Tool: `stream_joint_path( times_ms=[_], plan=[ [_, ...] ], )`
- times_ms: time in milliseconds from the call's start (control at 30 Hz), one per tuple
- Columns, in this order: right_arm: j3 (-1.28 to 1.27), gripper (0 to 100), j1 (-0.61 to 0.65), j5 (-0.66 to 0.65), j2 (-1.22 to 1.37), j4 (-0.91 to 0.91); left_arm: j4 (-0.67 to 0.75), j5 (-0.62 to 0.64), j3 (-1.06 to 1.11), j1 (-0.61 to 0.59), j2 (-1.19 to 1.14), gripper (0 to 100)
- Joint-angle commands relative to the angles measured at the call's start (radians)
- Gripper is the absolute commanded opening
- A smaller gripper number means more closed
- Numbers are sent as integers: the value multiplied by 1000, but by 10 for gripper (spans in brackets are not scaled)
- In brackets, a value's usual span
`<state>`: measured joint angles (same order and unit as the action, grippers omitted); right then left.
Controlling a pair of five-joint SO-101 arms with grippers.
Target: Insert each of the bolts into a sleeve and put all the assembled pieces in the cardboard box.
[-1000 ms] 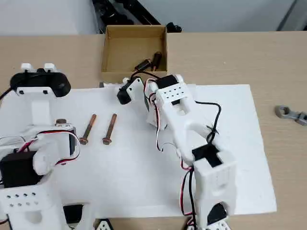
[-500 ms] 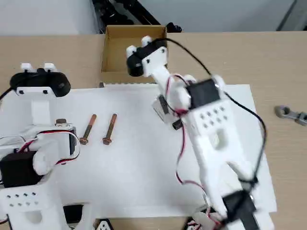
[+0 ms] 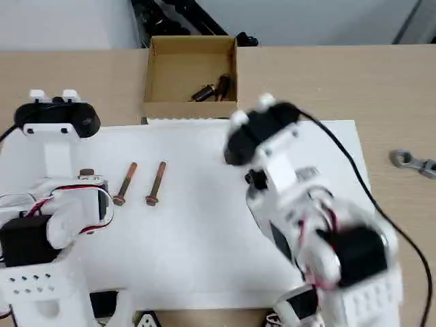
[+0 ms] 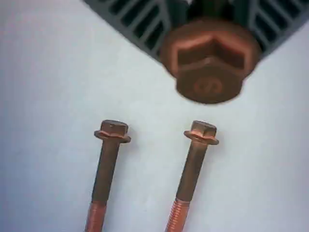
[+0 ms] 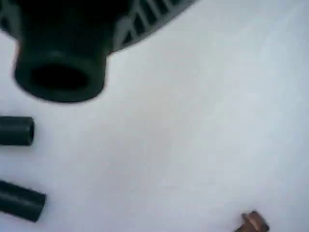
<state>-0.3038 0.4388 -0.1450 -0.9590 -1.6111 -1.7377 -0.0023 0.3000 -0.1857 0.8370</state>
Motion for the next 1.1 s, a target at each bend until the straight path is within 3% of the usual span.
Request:
stream_joint_path(
  times_ms=[0,133,267,533,667,900,1067],
  plan=[
    [-183,7,-68,12,-205,127,48,0,-7,-6,20,6],
    [-385,9,-153,64,-412,272,107,-8,-2,-6,15,6],
    [-522,7,-159,74,-555,403,172,-8,-2,-5,12,6],
    [-671,6,-156,180,-573,680,250,8,-2,-5,17,6],
    [-700,6,-54,193,-498,819,255,100,-1,-5,15,6],
    [-697,4,160,193,-300,1036,290,104,-7,0,18,6],
    [-697,3,211,190,-260,1076,292,104,-8,0,20,6]
  ],
)
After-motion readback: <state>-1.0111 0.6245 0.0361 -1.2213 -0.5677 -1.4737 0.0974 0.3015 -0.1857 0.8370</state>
